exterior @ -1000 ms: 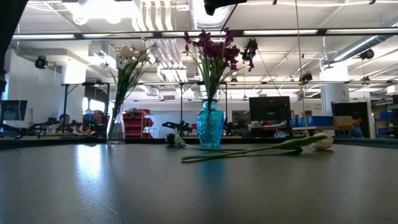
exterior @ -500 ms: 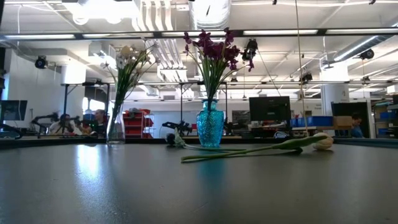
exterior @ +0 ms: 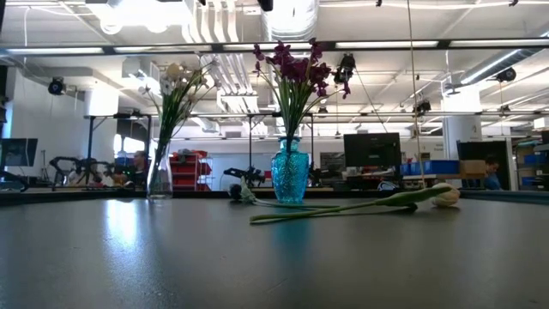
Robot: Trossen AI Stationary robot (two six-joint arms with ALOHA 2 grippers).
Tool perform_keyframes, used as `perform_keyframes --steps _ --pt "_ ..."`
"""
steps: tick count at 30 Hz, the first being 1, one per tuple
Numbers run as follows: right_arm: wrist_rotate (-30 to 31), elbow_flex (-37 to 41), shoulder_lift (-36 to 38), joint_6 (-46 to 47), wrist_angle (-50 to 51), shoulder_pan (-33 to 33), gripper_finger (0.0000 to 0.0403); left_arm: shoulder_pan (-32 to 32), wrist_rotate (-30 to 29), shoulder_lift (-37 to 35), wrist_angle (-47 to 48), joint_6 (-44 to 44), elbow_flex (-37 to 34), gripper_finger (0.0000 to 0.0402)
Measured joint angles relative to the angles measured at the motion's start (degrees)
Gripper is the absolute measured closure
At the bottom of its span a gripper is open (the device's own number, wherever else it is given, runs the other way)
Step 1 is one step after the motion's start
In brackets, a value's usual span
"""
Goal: Sort flowers into vase by color
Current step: Put the right black flower into the blue vase
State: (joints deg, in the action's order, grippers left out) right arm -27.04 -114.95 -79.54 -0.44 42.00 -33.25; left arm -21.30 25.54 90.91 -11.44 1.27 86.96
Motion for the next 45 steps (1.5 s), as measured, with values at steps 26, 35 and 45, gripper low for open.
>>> perform_keyframes --steps 26,35,45 --pt "-2.08 0.61 -3.19 8.08 -14.52 3.76 0.0250 -3.85 3.16 0.68 0.90 -2.05 0.00 0.0401" --pt "-3.00 0.52 -4.32 7.22 -14.87 3.89 0.0293 -3.85 3.17 1.11 0.87 -3.37 0.00 0.0401" --pt "-2.82 0.26 -4.42 3.71 -14.80 3.87 0.0387 -4.04 0.53 1.07 6.03 -4.24 0.01 0.0374"
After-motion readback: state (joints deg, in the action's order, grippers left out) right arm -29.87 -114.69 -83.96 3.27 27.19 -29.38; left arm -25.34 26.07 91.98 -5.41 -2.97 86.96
